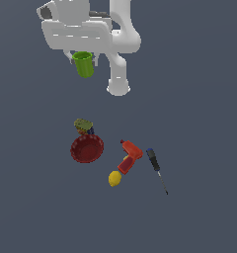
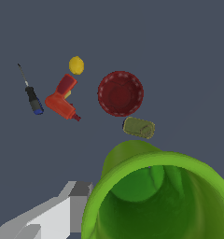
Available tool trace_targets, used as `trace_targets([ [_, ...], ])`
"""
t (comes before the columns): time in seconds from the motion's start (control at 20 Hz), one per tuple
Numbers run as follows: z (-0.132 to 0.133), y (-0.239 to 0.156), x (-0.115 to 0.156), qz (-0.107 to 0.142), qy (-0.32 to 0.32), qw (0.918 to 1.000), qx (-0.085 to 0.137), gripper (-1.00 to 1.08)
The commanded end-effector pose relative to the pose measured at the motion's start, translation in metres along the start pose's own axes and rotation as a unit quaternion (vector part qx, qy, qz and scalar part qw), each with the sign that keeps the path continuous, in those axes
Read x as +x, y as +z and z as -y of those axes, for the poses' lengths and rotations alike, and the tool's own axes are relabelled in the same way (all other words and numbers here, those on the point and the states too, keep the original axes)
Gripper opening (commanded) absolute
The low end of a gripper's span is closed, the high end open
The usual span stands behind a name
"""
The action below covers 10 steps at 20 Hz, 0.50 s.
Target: Pick up a designated object from a clutter of objects.
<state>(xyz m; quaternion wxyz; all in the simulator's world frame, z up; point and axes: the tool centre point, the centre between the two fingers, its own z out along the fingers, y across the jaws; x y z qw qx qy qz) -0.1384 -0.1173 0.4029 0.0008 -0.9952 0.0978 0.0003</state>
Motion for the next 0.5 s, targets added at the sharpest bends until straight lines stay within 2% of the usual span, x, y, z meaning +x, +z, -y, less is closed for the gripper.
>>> trace_targets([
  [0.0,-0.008,-0.012,0.001,0.000,0.000,1.0000,0.000,-1.00],
  [0.45,-0.018,-0.027,0.004,0.000,-0.001,1.0000,-0.001,-1.00],
])
